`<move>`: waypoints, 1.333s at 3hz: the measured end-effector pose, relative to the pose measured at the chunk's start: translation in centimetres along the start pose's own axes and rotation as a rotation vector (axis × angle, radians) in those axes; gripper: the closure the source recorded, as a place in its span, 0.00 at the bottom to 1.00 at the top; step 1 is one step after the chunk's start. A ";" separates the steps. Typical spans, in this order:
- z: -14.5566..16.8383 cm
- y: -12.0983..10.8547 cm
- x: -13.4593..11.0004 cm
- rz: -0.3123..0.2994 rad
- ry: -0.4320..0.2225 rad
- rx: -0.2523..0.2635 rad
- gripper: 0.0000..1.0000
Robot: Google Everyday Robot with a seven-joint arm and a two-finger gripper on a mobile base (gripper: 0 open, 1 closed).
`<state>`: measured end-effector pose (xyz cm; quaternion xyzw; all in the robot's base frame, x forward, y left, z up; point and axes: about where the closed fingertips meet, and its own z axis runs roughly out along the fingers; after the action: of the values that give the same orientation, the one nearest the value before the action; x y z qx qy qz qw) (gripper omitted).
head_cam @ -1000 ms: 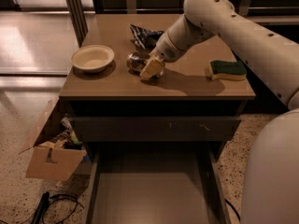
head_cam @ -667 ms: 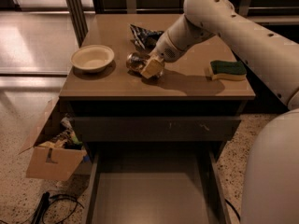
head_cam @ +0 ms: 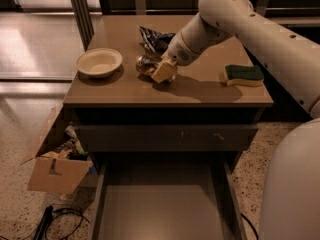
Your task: Place orange can into middle drawer
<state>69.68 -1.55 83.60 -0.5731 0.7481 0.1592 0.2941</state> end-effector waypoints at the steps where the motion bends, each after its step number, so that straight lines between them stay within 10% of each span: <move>1: -2.3 0.5 -0.1 0.005 -0.022 0.013 1.00; 4: -13.2 10.1 2.4 0.014 -0.089 0.135 1.00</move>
Offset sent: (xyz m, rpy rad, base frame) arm -0.0727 -0.0530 0.0859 0.0620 -0.1263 -0.0441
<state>56.27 -8.07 91.33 -0.5392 0.7472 0.1360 0.3639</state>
